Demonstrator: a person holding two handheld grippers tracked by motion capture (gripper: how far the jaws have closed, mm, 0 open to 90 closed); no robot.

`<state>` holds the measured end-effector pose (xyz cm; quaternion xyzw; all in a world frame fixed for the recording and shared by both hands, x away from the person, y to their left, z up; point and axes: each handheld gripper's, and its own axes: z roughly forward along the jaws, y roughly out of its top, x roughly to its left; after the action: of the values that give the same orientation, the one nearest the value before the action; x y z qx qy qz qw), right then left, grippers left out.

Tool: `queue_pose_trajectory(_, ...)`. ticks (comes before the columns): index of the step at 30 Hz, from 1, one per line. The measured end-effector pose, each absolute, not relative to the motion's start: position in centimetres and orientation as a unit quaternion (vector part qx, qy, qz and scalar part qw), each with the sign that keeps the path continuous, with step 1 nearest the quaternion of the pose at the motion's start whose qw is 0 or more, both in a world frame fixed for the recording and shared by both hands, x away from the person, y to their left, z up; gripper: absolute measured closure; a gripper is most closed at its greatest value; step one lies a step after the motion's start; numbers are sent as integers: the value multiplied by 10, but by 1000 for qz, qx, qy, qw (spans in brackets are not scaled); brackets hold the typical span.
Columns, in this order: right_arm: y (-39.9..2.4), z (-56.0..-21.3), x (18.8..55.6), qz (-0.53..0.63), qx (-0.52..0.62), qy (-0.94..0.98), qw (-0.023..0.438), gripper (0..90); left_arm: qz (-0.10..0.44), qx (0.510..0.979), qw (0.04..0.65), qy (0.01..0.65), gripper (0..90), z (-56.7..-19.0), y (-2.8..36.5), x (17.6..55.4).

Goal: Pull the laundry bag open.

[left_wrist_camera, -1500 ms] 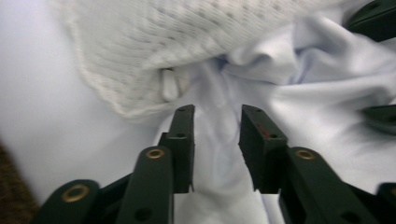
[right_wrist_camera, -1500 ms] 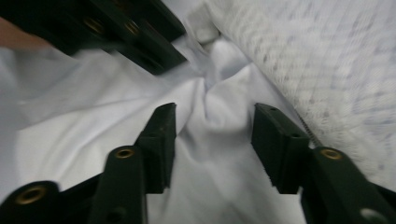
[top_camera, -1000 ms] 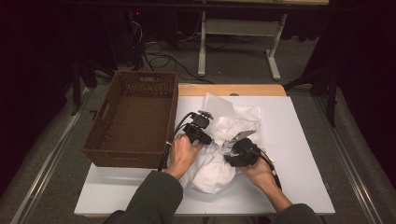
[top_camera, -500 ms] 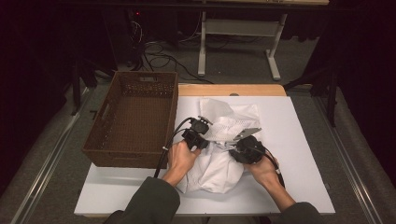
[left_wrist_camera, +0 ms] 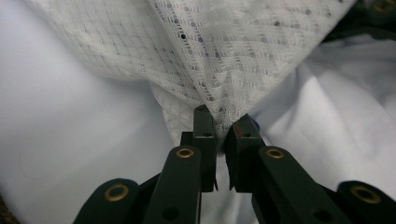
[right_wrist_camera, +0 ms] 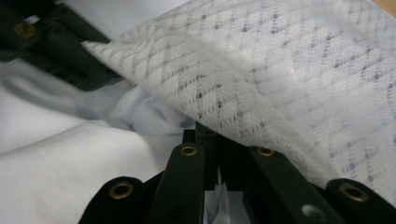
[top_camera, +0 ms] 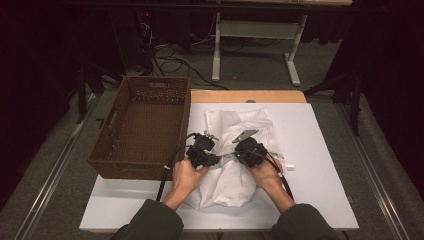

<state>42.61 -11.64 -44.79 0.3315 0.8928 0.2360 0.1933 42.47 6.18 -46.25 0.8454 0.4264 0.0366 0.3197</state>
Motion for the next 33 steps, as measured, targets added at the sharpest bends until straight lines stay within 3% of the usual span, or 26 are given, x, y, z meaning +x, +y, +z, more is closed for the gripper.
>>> queue_pose_trajectory(6, -104, -456, 437, 209, 337, 894, 210, 846, 41, 851, 328, 408, 832, -467, 59, 422)
queue_pose_trajectory(14, -109, -453, 421, 221, 318, 904, 180, 617, 41, 848, 332, 412, 832, -470, 62, 422)
queue_pose_trajectory(17, -108, -451, 411, 209, 308, 912, 172, 570, 41, 848, 332, 411, 832, -470, 62, 422)
queue_pose_trajectory(19, -106, -451, 407, 201, 302, 915, 176, 575, 41, 847, 334, 412, 833, -470, 63, 421)
queue_pose_trajectory(23, -102, -454, 413, 200, 303, 913, 188, 826, 36, 844, 342, 413, 835, -470, 64, 420)
queue_pose_trajectory(25, -102, -452, 420, 204, 311, 907, 199, 880, 35, 844, 344, 410, 837, -469, 65, 420)
queue_pose_trajectory(31, -95, -454, 448, 169, 331, 898, 236, 881, 41, 841, 338, 420, 837, -471, 70, 421)
queue_pose_trajectory(33, -90, -457, 449, 165, 337, 899, 225, 799, 40, 839, 339, 424, 837, -473, 71, 421)
